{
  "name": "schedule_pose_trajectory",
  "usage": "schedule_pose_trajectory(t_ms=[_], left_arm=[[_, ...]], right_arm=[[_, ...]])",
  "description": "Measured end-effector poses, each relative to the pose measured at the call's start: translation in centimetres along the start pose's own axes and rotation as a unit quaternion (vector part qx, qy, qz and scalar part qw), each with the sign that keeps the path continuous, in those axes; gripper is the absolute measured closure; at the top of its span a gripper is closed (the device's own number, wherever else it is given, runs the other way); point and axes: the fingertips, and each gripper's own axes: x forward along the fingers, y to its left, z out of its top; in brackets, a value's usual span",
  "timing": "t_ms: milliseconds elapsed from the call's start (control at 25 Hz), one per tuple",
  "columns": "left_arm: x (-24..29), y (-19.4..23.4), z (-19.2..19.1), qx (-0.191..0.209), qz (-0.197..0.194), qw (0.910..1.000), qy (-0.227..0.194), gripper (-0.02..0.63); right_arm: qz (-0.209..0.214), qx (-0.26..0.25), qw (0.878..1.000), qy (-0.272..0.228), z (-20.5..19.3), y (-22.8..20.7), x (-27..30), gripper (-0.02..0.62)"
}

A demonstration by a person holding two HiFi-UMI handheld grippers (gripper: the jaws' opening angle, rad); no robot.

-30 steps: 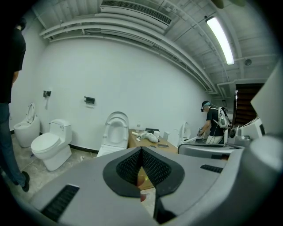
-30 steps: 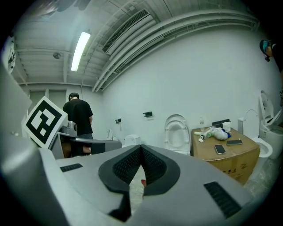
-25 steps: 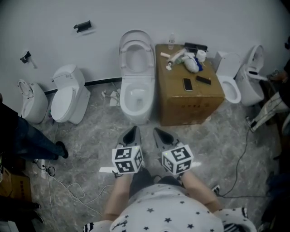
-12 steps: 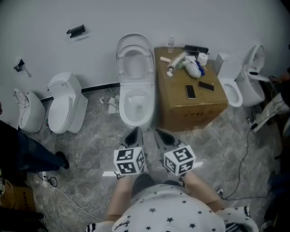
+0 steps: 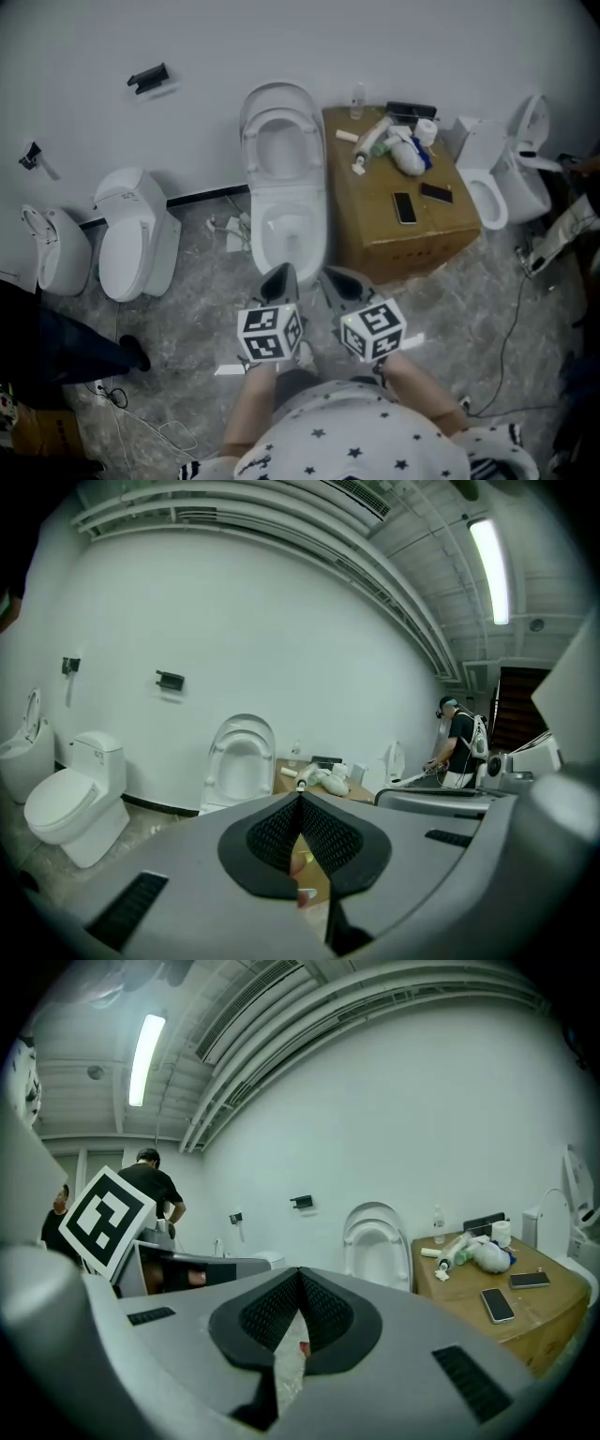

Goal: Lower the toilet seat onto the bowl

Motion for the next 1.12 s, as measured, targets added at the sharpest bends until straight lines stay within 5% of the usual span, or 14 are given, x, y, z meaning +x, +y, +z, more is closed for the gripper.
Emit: schedule_pose_trajectory(t_ms=[1120], left_arm=[[12.2,10.1,6.4,0.028,-0.033,0.999,0.014,0.607]], right_arm=[[-0.051,0.022,0.998,-0.003,3.6,-5.1,14.5,0.59]])
